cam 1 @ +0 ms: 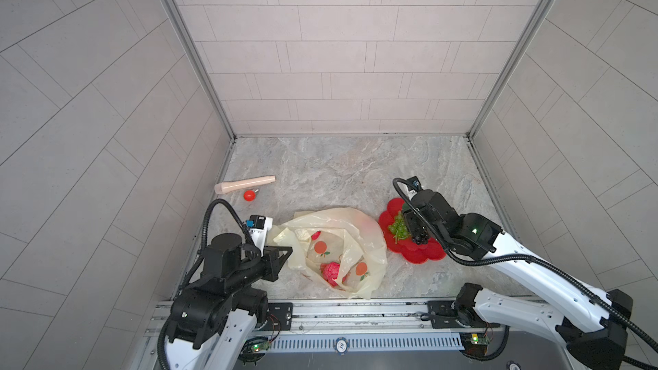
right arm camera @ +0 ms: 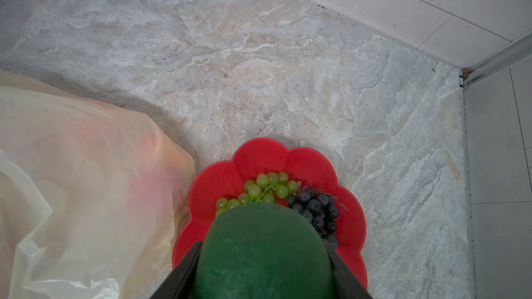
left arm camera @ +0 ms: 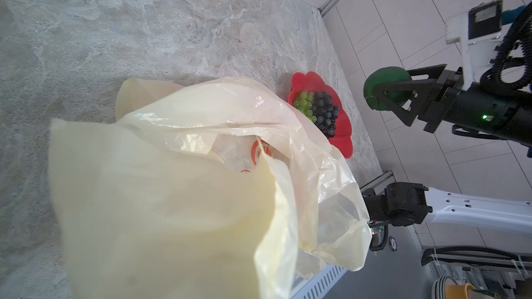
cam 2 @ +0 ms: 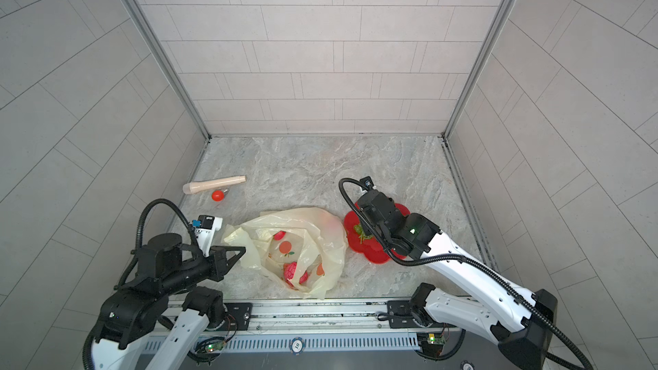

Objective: Take fruits out of the plastic bag
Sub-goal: Place the fake fruit on the plate.

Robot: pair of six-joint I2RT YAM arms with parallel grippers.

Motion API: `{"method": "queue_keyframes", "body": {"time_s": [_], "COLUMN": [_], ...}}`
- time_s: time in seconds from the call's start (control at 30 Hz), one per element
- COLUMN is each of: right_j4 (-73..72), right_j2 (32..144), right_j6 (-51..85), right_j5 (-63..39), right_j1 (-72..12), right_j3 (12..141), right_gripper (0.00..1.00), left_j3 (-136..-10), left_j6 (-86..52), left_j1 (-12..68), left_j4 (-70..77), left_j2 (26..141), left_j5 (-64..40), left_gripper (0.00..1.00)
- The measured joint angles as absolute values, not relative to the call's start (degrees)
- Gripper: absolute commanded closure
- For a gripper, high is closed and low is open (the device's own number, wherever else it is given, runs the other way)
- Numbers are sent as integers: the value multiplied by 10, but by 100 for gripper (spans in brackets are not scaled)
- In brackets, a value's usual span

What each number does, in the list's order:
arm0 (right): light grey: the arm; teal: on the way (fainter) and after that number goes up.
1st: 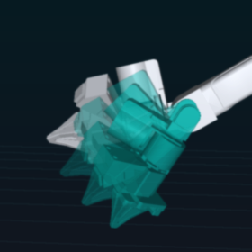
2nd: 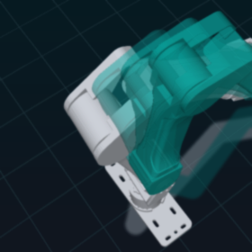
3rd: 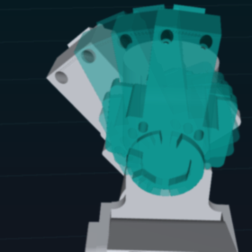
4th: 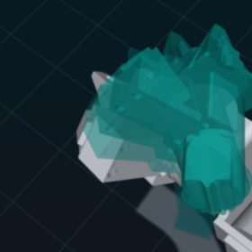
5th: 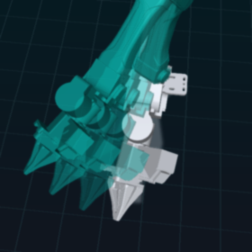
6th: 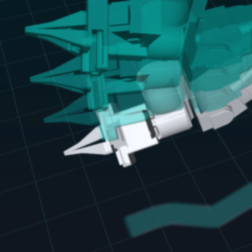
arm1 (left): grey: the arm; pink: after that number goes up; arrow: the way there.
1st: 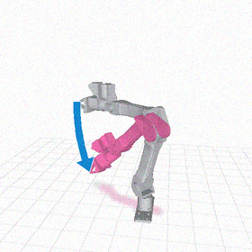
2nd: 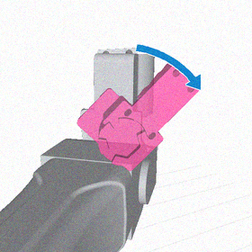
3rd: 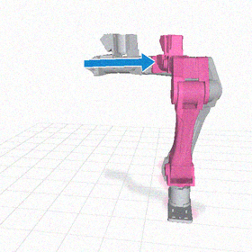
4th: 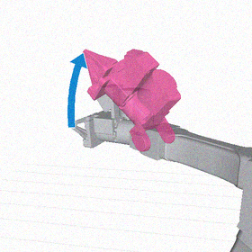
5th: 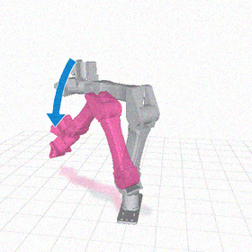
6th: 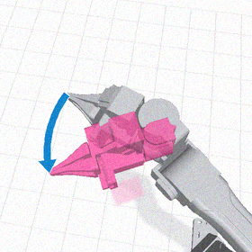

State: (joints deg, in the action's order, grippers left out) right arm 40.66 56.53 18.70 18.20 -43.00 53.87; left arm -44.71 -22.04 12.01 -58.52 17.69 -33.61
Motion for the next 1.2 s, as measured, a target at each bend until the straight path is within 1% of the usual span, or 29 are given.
{"method": "queue_keyframes", "body": {"time_s": [0.1,0.23,0.57,0.7,0.8,0.87,0.9,1.07,1.2], "right_j4": [394,368,341,342,341,341,341,338,338], "right_j2": [584,642,782,802,800,799,798,780,770], "right_j6": [185,184,167,163,163,163,163,161,161], "right_j5": [167,140,109,105,103,102,101,100,98], "right_j1": [-398,-351,-326,-313,-306,-303,-302,-299,-297], "right_j3": [523,520,527,528,528,528,528,514,505], "right_gripper": [52,52,50,49,43,34,32,27,27], "left_j3": [-447,-446,-443,-443,-443,-443,-443,-443,-443], "left_j6": [-221,-221,-223,-223,-223,-223,-224,-225,-225], "left_j1": [119,119,116,116,116,116,116,116,116], "left_j4": [-585,-585,-585,-585,-585,-585,-585,-585,-585], "left_j2": [177,177,176,176,176,176,176,176,174], "left_j5": [-336,-334,-333,-333,-333,-333,-333,-333,-333], "left_gripper": [98,98,98,98,98,98,98,98,98]}}
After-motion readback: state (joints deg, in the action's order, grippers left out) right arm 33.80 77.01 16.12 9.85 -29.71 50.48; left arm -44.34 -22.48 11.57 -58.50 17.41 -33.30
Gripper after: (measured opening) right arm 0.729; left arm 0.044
